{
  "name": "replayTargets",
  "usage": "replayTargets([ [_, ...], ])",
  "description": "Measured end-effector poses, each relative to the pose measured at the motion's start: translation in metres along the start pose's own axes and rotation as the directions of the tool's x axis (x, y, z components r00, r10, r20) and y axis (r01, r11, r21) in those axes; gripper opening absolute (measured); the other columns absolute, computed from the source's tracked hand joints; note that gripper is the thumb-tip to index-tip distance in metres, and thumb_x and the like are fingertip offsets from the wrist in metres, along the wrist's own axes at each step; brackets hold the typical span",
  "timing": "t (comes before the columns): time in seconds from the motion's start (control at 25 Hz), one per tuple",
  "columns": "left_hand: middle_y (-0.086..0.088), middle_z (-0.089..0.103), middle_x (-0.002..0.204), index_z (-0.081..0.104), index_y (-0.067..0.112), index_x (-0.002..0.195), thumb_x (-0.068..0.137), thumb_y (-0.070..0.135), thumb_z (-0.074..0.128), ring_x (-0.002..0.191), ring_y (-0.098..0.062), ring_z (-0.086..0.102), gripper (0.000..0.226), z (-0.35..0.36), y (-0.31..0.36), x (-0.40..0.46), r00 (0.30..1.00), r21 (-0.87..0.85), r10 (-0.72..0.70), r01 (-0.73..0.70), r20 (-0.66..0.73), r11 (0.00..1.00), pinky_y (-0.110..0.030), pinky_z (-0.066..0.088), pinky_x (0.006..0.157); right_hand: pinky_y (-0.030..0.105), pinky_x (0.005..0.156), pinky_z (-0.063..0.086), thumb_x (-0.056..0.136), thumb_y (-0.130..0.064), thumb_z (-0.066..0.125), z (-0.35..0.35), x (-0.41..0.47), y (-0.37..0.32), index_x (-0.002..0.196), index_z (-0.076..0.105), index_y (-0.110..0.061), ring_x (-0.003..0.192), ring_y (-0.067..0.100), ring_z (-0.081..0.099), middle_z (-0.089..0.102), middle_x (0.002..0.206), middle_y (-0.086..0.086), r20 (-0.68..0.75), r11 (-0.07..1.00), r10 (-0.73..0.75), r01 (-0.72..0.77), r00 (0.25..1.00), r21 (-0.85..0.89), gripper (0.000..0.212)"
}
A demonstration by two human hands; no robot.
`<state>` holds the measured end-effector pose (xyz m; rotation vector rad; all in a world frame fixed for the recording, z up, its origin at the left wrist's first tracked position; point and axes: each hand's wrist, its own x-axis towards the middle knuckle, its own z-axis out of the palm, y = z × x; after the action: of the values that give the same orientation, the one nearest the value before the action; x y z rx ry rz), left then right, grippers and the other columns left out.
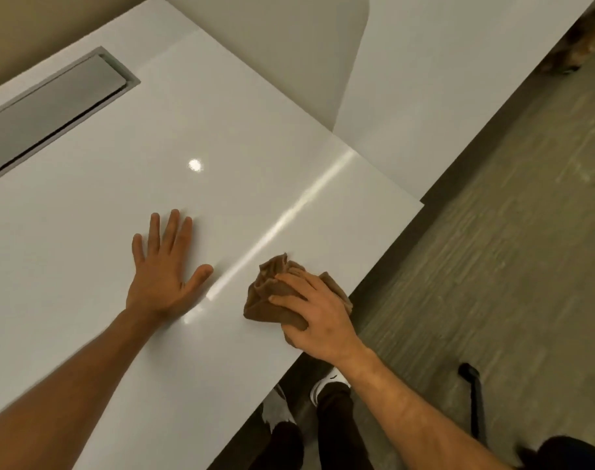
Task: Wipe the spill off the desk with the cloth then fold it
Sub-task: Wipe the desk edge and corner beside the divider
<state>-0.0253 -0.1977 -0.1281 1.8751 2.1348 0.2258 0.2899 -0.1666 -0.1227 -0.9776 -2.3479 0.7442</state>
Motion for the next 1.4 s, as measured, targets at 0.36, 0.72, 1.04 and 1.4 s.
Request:
replayTargets([
  [0.36,-0.005,0.010,0.176,0.022,0.013,0.166,0.099,0.074,0.024,0.164,-0.023,-0.001,0.090,0.006,0.085,-0.002,0.904,-0.059,0.418,-0.414,0.091,0.909,-0.046,-0.012,0.129,0.014,0.097,0.050,0.082,0.005,0.066,-0.089,-0.094,0.004,0.116,0.071,-0.039,0.124,0.005,0.060,0.063,0.132,-0.016,-0.445,0.694,0.703,-0.396,0.555,0.602,0.055],
  [0.72,-0.003,0.018,0.174,0.021,0.013,0.166,0.099,0.076,0.016,0.163,-0.021,0.008,0.092,0.026,0.175,0.031,0.849,-0.153,0.511,-0.491,0.138,0.857,-0.056,0.001,0.131,0.035,0.078,0.059,0.083,-0.025,0.068,-0.101,-0.171,-0.007,0.108,0.075,-0.029,0.099,0.019,0.073,0.076,0.104,0.001,-0.186,0.234,0.939,-0.142,0.289,0.962,0.026],
  [1.04,-0.001,-0.003,0.177,0.005,0.017,0.168,0.104,0.057,0.020,0.164,-0.020,-0.006,0.077,0.059,0.202,0.056,0.784,0.024,0.561,-0.587,0.264,0.809,-0.052,-0.004,0.131,0.044,0.088,0.059,0.081,-0.067,0.061,-0.051,-0.170,0.000,0.125,0.071,-0.017,0.116,0.029,0.071,0.072,0.126,0.013,0.407,-0.465,0.854,0.123,0.324,0.877,0.067],
  [1.4,-0.002,-0.004,0.177,0.005,0.017,0.168,0.103,0.054,0.022,0.164,-0.021,-0.005,0.076,0.061,0.201,0.058,0.796,0.088,0.545,-0.583,0.264,0.808,-0.057,0.001,0.130,0.034,0.081,0.062,0.078,-0.040,0.076,-0.012,-0.097,0.015,0.131,0.063,-0.043,0.103,0.015,0.074,0.071,0.123,-0.002,0.279,-0.326,0.910,0.114,0.307,0.938,0.056],
])
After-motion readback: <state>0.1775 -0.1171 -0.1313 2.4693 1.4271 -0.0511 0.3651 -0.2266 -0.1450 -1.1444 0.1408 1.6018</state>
